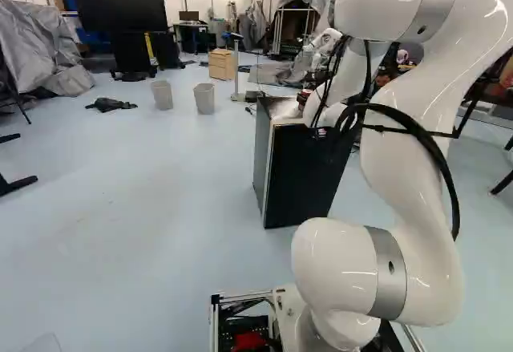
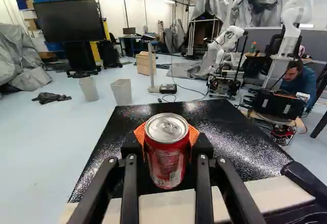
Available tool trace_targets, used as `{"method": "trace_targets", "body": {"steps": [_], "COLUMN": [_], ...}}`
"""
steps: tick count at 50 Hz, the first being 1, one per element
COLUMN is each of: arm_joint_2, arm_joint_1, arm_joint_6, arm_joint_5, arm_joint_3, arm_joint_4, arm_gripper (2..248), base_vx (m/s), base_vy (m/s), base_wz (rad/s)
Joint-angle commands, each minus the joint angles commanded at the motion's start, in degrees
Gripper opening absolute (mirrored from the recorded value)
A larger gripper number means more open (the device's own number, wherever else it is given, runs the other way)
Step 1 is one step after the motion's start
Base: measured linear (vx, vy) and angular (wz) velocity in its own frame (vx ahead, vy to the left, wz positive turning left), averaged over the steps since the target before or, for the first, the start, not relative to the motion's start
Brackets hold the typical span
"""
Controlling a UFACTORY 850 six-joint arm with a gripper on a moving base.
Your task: Grab a drink from the fridge
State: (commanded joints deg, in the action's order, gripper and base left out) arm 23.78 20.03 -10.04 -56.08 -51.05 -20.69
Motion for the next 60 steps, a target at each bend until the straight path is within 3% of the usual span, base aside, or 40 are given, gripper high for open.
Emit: {"method": "trace_targets", "body": {"steps": [30, 60], "arm_joint_2": [-7.8, -20.6], "arm_joint_1": [-3.9, -10.4], "arm_joint_6": [2.0, 5.2], "arm_joint_5": [1.2, 3.1], "arm_joint_3": [9.1, 23.8], "arm_joint_4": [4.1, 10.7], "arm_gripper": [100, 100], "base_vx": [0.000, 0.000], "base_vy": [0.000, 0.000], "base_wz": [0.000, 0.000]}}
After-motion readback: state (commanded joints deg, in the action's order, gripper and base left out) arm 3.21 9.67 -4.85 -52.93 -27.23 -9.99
